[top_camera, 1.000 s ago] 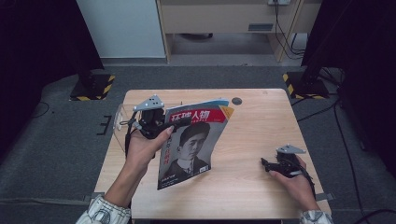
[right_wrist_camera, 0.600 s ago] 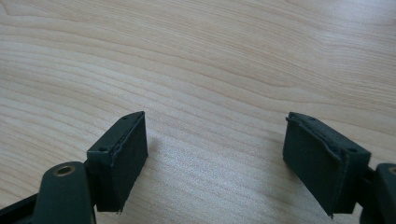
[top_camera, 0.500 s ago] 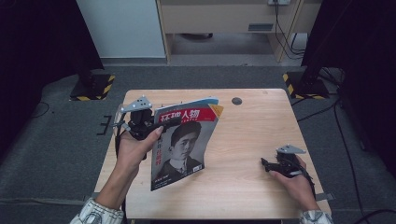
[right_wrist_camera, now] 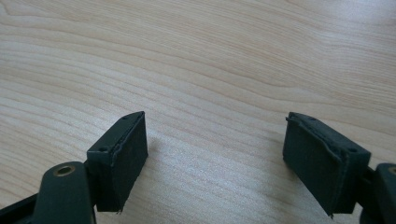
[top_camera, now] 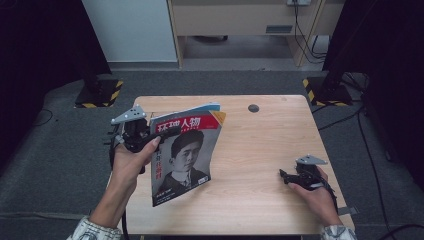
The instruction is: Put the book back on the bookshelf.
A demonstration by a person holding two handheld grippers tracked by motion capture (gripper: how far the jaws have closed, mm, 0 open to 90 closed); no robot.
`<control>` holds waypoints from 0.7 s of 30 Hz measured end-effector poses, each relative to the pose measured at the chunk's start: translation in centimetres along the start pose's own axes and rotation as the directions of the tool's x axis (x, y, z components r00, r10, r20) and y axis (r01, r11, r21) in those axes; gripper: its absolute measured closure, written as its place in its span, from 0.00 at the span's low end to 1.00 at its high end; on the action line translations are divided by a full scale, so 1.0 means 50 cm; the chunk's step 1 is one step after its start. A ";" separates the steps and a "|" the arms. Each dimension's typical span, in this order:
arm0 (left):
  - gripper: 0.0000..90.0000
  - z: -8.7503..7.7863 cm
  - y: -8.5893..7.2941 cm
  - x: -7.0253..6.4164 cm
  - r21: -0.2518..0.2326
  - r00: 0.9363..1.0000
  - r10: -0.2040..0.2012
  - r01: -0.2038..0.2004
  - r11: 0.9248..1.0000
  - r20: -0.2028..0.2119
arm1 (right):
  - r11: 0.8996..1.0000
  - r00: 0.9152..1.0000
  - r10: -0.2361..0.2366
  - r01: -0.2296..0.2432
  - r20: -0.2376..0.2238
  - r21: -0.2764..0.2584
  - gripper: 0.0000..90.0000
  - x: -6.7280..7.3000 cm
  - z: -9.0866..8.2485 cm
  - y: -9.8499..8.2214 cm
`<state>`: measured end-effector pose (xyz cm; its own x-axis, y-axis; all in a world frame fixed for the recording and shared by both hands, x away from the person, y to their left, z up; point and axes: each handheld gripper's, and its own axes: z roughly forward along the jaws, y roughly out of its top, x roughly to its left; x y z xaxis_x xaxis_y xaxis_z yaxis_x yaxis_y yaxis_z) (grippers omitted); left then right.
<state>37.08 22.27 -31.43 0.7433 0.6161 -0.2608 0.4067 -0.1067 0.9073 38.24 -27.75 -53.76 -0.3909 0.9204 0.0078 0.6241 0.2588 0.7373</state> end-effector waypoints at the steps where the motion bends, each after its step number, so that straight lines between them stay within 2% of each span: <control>1: 0.96 -0.003 -0.001 0.001 -0.003 1.000 0.000 0.000 1.000 -0.001 | 1.000 1.000 0.000 0.000 0.000 0.000 0.25 0.000 0.000 0.000; 8: 0.96 -0.021 -0.003 0.002 -0.009 1.000 0.000 0.000 1.000 0.005 | 1.000 1.000 0.000 0.000 0.000 0.000 0.25 0.000 0.000 0.000; 21: 0.96 -0.068 -0.017 0.010 -0.024 1.000 -0.006 0.006 1.000 -0.016 | 1.000 1.000 0.000 0.000 0.000 0.000 0.25 0.000 0.000 0.000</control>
<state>35.31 25.34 -31.22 0.7323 0.6289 -0.2610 0.3978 -0.0841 0.9136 38.24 -27.75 -53.77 -0.3909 0.9204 0.0084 0.6242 0.2585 0.7372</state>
